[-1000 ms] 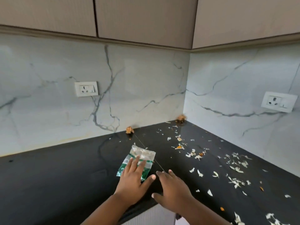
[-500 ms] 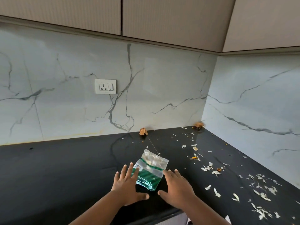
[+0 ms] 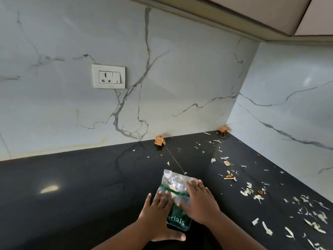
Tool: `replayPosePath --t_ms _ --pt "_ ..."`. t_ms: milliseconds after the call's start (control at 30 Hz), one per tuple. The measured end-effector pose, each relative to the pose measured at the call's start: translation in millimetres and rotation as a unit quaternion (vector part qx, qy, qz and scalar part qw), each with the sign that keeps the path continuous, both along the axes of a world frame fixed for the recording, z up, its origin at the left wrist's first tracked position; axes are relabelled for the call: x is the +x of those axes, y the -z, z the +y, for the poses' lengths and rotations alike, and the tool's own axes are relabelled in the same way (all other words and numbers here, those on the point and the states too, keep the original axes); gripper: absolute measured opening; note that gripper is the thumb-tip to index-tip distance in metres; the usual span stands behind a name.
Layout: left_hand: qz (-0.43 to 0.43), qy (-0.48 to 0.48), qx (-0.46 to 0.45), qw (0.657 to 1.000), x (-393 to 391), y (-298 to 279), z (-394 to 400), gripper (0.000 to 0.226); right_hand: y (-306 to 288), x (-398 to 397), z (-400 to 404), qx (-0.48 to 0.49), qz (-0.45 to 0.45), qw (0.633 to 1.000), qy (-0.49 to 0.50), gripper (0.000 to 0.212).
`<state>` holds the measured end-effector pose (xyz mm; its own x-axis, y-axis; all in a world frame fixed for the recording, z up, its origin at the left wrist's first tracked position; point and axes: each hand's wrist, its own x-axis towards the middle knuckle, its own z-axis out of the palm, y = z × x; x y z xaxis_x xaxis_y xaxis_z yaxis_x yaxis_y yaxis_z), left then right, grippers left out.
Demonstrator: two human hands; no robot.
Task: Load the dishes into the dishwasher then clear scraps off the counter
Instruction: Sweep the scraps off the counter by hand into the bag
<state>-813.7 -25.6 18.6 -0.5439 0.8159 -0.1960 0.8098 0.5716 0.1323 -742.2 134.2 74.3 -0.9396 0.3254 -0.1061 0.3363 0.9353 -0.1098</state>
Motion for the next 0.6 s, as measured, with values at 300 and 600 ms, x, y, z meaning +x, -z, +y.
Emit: replayPosePath --t_ms 300,600 --pt "0.037 -0.136 0.113 0.984 -66 13 -33 0.107 -1 -91 24 0.0 0.003 1.0 0.024 0.081" --pt "0.059 -0.366 0.177 0.912 -93 38 -32 0.076 15 -253 36 -0.05 0.046 0.998 -0.016 0.063"
